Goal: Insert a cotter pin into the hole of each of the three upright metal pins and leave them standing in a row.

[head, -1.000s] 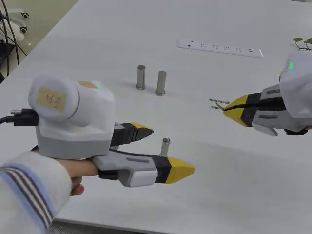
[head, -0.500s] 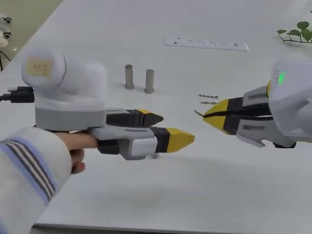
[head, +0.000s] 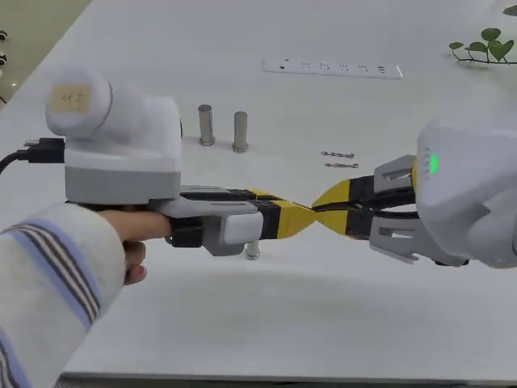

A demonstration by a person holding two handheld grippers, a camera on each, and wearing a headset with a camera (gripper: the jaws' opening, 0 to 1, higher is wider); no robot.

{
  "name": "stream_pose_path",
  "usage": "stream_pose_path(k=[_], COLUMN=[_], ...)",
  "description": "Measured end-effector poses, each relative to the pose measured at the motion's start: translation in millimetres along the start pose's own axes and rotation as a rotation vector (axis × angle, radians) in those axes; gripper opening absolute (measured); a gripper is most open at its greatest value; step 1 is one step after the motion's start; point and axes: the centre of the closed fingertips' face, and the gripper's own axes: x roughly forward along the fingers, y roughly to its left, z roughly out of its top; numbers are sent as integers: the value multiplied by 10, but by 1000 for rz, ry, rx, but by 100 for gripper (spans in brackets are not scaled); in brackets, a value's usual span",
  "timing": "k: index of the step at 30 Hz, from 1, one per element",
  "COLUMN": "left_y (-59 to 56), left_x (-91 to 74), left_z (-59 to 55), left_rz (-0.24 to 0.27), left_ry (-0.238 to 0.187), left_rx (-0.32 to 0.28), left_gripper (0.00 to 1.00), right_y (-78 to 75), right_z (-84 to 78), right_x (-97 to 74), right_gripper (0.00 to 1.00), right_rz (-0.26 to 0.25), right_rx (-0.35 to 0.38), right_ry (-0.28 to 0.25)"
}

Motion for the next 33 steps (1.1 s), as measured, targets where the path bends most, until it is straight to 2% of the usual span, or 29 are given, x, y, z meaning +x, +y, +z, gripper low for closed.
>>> stream_pose_path(k=[4, 10, 15, 23, 29, 33], left_y=[16, 15, 29, 38, 39, 40], left_x=[0, -5, -5, -17, -23, -31], left_z=[-4, 0, -29, -28, -54, -102], left_rz=[5, -1, 5, 4, 7, 7], left_ry=[-16, -29, -18, -25, -14, 12], left_rx=[-32, -49, -42, -59, -40, -33], left_gripper=[6, 4, 3, 0, 0, 0], right_y=[40, 60, 61, 61, 82, 120], right_z=[12, 52, 74, 89, 89, 85], right_x=[6, 14, 22, 19, 28, 40], right_gripper=[0, 0, 0, 0, 0, 0], right_rz=[10, 13, 11, 10, 11, 17], right_rx=[-10, -16, -17, -20, -24, -23], right_ry=[3, -3, -7, -7, -3, -2])
